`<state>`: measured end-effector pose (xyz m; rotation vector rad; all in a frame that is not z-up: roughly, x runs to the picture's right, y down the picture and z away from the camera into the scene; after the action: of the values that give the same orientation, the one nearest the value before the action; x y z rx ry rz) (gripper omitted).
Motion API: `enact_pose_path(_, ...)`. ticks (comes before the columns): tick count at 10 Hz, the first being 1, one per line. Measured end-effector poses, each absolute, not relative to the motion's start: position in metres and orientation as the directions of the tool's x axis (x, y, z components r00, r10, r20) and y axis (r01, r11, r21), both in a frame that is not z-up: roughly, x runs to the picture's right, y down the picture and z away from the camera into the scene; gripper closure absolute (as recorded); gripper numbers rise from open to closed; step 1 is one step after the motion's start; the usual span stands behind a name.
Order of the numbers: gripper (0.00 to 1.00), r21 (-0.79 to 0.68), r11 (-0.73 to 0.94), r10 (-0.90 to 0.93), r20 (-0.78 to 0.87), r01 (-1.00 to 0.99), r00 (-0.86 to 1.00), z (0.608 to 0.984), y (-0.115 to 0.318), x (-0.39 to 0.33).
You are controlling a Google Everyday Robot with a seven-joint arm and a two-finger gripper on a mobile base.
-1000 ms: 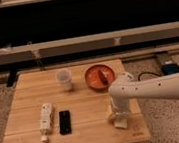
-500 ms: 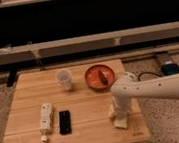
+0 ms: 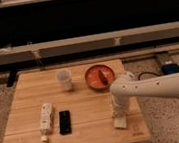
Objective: Place the white sponge in the ceramic cup
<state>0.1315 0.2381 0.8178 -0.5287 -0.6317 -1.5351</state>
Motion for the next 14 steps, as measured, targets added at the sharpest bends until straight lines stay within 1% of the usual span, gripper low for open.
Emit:
enact_pose_path(1,0.86,0.094,-0.01,-0.754,0.653,0.996,-0.069,0.812,0.227,0.124)
enact_pose_path(2,0.94,0.108,-0.007,-0.77,0.634,0.994,-0.074,0.806,0.216,0.119)
enact_pose_path(3,0.99,0.133,-0.016,-0.788,0.609,0.991,-0.094,0.801,0.198,0.108)
enact_pose_path(6,1.0,0.232,-0.095,-0.829,0.52,0.968,-0.206,0.799,0.129,0.062)
enact_pose_path(10,1.0,0.367,-0.245,-0.849,0.365,0.897,-0.381,0.821,0.035,0.0)
enact_pose_path(12,1.0,0.396,-0.302,-0.852,0.297,0.867,-0.432,0.835,-0.007,-0.011)
enact_pose_path(14,1.0,0.411,-0.363,-0.848,0.226,0.836,-0.479,0.849,-0.062,-0.015)
